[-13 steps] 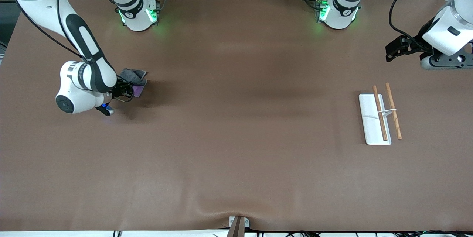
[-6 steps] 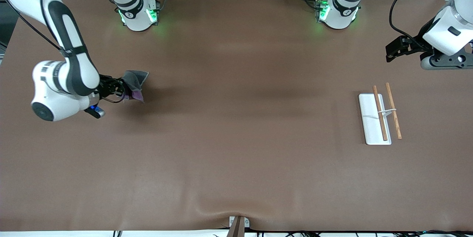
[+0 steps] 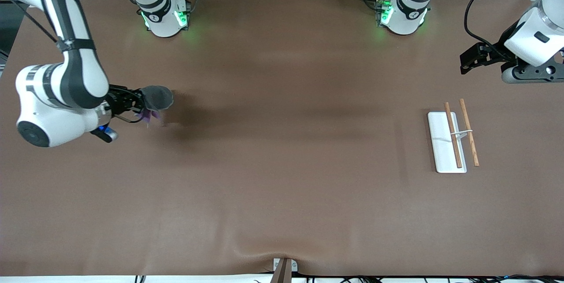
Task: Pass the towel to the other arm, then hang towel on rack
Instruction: 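Lift the grey towel with the right gripper off the table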
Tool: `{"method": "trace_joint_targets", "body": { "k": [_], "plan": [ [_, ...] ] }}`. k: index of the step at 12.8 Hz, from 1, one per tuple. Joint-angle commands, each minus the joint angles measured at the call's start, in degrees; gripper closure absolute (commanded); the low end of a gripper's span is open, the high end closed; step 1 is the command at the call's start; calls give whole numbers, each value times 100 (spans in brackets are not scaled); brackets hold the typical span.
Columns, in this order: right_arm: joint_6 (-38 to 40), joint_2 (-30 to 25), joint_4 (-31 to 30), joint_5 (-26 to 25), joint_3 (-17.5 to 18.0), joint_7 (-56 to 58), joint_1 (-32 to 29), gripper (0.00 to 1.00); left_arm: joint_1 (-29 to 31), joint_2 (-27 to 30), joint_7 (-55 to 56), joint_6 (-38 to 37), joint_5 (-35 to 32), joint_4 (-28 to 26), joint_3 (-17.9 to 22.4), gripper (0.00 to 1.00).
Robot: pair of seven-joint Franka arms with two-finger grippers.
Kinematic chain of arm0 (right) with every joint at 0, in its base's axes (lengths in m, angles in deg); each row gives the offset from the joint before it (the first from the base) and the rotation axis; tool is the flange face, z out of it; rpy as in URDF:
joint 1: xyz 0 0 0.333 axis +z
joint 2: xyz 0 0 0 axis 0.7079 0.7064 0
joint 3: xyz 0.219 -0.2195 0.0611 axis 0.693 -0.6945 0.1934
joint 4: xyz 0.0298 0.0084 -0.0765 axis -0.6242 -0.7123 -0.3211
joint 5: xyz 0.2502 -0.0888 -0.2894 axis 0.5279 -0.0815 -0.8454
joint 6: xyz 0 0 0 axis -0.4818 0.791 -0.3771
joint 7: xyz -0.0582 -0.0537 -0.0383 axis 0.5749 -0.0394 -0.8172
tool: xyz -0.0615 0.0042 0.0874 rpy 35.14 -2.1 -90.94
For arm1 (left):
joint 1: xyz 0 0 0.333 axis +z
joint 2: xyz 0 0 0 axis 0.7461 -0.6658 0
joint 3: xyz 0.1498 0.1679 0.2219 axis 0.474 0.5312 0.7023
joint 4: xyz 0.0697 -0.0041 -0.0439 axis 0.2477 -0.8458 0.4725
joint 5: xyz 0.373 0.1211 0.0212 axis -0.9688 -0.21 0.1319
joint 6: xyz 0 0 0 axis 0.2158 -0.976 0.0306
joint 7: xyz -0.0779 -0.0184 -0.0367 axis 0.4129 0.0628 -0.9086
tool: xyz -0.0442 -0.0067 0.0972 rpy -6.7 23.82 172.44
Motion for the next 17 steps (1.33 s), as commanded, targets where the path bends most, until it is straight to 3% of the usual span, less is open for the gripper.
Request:
{"method": "trace_joint_targets", "body": {
  "k": [1,6,10,15,17],
  "plan": [
    [352,29,525,534,-9,-868,351,100,10,47,-71,-81,-63,25,-8,0],
    [186,47,939,1685,-27,-2302,1089,100,27,74,-71,-116,-63,25,-8,0],
    [-866,73,1018,2433,-27,-3654,1870,100,27,82,-71,-142,-63,25,-8,0],
    [-2098,222,1203,2548,-18,-4659,2654,100,27,91,-71,-151,-54,16,-8,0],
    [-2440,318,1203,2994,-27,-4992,2769,100,10,56,-63,-142,-54,34,-8,0]
  ]
}}
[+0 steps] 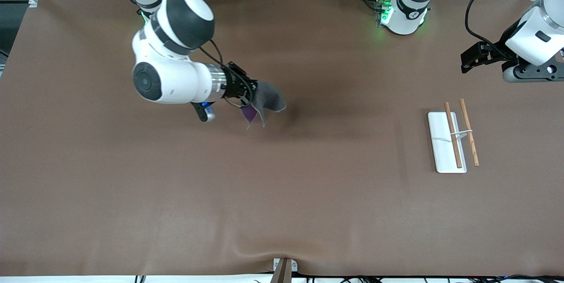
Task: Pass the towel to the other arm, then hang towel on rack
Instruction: 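Carry the towel toward the left gripper while the left gripper approaches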
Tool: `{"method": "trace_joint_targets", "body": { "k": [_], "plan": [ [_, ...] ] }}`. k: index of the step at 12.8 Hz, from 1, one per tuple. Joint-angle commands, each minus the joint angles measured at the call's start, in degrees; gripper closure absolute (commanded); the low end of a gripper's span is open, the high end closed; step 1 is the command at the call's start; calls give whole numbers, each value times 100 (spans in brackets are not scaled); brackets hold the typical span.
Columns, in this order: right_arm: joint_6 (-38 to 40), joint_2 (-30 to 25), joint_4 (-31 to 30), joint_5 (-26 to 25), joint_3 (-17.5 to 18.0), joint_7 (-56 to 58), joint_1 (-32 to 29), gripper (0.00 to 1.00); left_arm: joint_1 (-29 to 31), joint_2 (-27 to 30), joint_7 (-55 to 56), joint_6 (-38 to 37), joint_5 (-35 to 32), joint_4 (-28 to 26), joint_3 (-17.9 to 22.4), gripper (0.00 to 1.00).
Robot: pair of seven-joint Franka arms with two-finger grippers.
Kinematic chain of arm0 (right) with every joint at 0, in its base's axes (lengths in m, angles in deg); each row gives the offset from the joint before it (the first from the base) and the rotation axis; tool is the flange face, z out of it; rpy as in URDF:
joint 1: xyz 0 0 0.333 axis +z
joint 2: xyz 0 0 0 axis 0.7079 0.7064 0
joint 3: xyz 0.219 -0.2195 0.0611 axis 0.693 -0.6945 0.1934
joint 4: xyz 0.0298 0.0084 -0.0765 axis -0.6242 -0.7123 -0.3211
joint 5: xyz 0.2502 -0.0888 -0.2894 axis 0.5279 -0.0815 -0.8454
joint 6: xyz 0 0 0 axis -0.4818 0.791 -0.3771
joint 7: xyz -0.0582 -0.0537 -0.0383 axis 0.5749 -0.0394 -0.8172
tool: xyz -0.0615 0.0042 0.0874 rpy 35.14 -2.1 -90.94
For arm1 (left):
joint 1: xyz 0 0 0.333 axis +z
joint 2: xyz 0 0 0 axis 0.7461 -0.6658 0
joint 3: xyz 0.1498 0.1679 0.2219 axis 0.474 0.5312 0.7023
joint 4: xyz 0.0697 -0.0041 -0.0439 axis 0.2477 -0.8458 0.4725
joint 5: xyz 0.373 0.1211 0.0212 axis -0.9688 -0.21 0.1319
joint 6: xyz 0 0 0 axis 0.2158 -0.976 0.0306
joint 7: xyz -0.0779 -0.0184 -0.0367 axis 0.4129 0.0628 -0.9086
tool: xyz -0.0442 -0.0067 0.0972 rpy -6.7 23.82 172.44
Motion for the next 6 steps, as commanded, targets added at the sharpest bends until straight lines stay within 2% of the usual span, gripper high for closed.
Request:
{"method": "trace_joint_targets", "body": {
  "k": [1,2,3,6],
  "plan": [
    [-488,249,179,769,-65,-342,79,100,-9,37,-63,-86,-54,36,-12,0],
    [-770,380,240,938,-56,-360,236,100,-10,45,-54,-86,-54,18,-12,0],
    [-825,538,475,896,-91,-378,472,100,-1,54,-63,-86,-54,27,-12,0],
    [-930,697,732,948,-91,-544,544,100,-9,37,-63,-86,-54,36,-12,0]
  ]
}}
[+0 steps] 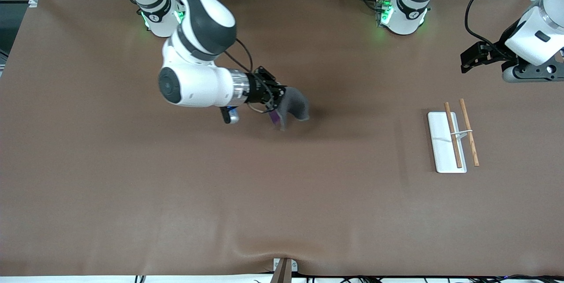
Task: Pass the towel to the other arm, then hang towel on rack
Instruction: 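Carry the towel toward the left gripper while the left gripper approaches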
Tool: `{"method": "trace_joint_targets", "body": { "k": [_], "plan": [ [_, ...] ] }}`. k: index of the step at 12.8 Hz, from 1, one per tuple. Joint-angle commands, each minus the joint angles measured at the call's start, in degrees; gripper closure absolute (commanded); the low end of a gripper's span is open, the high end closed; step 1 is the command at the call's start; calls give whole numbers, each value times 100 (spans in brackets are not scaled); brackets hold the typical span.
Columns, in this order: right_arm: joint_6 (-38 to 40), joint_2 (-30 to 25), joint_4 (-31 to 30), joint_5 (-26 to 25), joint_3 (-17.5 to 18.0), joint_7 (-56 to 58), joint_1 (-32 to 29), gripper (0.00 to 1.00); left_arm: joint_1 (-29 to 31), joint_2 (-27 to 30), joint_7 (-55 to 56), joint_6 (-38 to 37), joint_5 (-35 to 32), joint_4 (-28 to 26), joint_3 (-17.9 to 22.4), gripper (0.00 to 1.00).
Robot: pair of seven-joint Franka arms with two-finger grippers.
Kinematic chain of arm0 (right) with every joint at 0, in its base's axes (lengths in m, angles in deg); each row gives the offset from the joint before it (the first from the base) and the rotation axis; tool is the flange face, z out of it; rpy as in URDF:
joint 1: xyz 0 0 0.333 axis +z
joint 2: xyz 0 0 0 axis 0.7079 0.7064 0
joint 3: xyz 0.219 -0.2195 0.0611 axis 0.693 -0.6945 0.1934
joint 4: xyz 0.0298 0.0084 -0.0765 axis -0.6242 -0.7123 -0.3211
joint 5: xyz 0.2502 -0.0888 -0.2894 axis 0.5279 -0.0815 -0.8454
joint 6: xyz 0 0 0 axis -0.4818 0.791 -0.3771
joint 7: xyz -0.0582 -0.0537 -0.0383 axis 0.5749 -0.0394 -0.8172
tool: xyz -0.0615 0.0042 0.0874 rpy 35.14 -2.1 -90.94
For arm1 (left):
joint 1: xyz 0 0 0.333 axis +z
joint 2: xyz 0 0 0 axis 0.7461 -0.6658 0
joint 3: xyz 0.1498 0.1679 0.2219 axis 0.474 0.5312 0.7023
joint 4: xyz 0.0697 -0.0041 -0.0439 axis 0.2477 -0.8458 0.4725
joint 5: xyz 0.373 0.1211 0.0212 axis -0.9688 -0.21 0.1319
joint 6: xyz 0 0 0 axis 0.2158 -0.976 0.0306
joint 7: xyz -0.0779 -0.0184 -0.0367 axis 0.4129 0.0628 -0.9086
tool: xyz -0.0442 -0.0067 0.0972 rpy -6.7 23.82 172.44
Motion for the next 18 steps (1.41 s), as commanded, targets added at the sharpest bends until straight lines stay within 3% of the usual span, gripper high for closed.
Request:
{"method": "trace_joint_targets", "body": {
  "k": [1,6,10,14,18],
  "plan": [
    [-261,301,435,175,-66,-276,117,100,-23,45,-54,-84,-54,9,-10,0],
    [-1493,1092,1392,596,-49,-1410,458,100,-15,37,-63,-93,-54,27,-10,0],
    [-2583,1260,1437,615,-40,-1717,758,100,-120,-243,375,186,339,88,-18,0],
    [-2584,1322,1552,667,-22,-1754,697,100,-146,-779,1051,1012,859,88,-18,0],
    [-2576,1322,1561,676,-5,-1763,670,100,-173,-1587,1465,1559,1806,88,-62,0]
  ]
}}
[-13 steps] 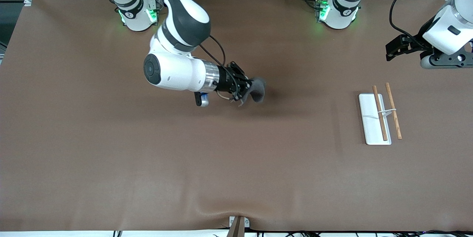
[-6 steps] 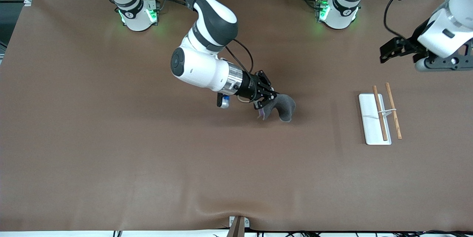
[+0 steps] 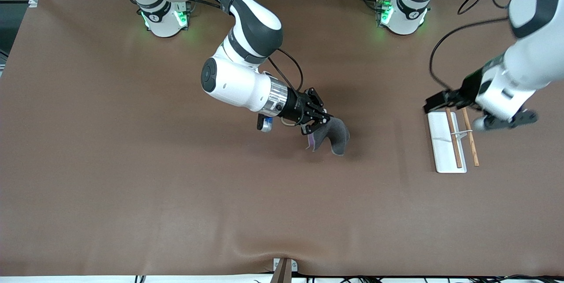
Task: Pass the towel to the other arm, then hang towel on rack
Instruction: 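Carry the towel toward the left gripper while the left gripper approaches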
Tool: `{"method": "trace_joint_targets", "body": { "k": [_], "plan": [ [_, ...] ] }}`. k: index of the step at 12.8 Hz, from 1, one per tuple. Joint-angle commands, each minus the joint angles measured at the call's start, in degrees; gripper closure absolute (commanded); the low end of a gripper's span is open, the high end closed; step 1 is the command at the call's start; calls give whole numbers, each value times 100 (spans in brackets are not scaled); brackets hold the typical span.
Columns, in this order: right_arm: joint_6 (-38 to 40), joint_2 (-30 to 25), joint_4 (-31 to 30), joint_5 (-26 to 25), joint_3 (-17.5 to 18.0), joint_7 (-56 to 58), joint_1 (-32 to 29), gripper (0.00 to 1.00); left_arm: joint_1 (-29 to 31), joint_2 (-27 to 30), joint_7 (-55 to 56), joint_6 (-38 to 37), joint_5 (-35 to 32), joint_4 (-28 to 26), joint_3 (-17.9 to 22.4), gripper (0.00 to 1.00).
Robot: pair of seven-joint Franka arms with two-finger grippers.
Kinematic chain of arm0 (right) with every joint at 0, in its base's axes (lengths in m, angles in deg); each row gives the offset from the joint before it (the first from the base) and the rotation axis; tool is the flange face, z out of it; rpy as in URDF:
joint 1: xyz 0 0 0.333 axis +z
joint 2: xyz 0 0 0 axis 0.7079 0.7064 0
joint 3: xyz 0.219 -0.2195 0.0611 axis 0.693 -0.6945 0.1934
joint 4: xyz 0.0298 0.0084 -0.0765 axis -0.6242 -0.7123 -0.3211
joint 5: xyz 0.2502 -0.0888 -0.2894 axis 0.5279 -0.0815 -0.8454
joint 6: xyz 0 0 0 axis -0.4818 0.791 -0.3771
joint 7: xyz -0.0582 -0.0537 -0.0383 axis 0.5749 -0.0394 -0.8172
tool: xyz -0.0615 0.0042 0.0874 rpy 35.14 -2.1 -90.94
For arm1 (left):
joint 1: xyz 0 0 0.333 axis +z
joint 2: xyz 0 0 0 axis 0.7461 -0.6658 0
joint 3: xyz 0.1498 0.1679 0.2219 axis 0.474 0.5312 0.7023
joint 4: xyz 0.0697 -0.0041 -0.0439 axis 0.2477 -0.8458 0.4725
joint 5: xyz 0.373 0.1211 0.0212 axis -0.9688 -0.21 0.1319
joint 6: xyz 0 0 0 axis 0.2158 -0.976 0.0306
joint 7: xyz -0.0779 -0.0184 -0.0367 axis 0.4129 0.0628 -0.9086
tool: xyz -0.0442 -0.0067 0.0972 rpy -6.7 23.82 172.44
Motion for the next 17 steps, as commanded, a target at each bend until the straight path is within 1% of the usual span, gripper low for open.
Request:
{"method": "trace_joint_targets", "body": {
  "k": [1,2,5,6,7,9,11,12,13,17],
  "plan": [
    [70,142,256,137,26,-82,-42,100,-15,-536,591,120,795,103,-14,0],
    [70,142,247,137,26,-82,-34,100,-24,-703,960,268,1069,103,-23,0],
    [140,134,247,137,26,-82,-51,100,-471,-1361,1805,908,1265,95,-41,0],
    [219,134,247,129,26,-82,-51,100,-577,-1599,2138,1093,1570,95,-41,0],
    [237,134,247,129,26,-82,-51,100,-665,-1775,2402,1217,1817,95,-32,0],
    [272,134,247,129,26,-82,-60,100,-762,-2004,2895,1498,1977,103,-32,0],
    [281,134,247,129,17,-82,-51,100,-902,-2163,3273,1928,2073,103,-41,0],
    [290,134,247,129,26,-82,-60,100,-999,-2190,3432,2017,2187,103,-32,0],
    [307,134,247,129,17,-82,-60,100,-1104,-2199,3546,2036,2206,103,-32,0],
    [395,125,247,120,17,-82,-60,100,-1149,-2155,4004,2010,2259,86,-41,0]
  ]
}}
